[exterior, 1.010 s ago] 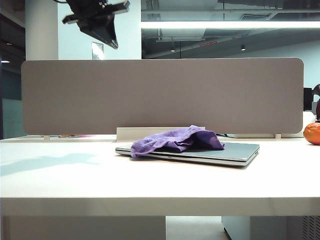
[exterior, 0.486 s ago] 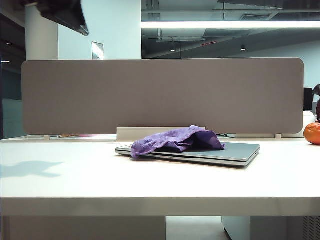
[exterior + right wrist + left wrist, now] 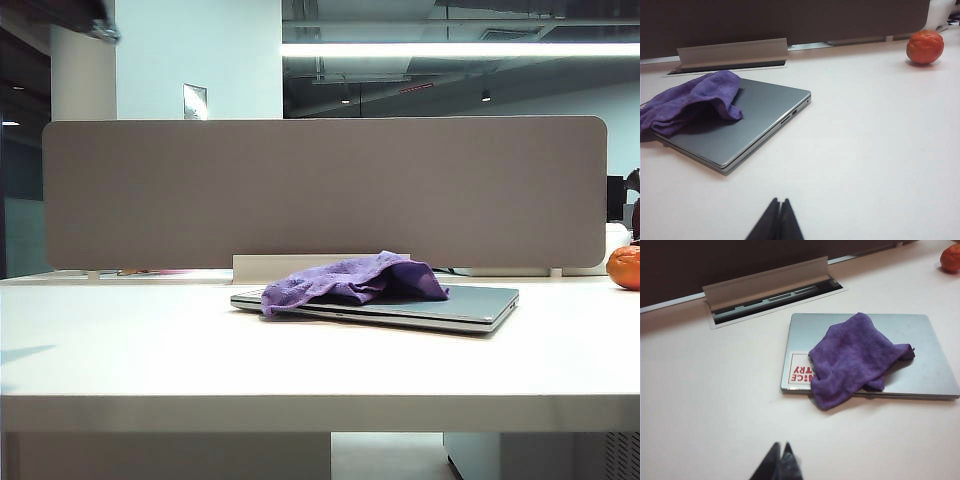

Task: Pick up the purple rag and put it over the laptop.

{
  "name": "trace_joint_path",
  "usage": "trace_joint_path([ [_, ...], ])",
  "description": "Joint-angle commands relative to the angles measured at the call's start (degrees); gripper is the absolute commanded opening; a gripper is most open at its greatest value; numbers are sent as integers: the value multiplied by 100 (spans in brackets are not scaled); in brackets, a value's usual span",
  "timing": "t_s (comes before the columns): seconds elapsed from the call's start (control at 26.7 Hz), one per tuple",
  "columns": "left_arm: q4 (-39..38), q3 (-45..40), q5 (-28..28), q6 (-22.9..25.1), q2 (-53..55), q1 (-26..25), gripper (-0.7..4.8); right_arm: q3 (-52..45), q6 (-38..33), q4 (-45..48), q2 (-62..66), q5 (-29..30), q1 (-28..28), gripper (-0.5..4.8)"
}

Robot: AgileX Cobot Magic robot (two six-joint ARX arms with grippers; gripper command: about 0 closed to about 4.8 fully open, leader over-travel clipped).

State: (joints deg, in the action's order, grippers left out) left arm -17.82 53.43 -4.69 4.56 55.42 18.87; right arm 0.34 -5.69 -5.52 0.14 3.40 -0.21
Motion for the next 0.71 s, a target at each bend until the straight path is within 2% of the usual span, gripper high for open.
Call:
trace_joint_path([
  [0.04, 39, -363, -2, -212, -498, -2, -6, -20, 15, 63, -9, -31, 4, 22],
  [0.45, 11, -1738, 254, -704, -2411, -2, -6, -20, 15, 63, -9, -31, 4, 22],
  [0.56, -151, -2063, 256, -968, -3053, -2, -6, -20, 15, 63, -9, -31, 4, 22],
  [0.71, -337, -2260, 256, -1082, -3606, -2, -6, -20, 15, 63, -9, -28, 4, 22],
])
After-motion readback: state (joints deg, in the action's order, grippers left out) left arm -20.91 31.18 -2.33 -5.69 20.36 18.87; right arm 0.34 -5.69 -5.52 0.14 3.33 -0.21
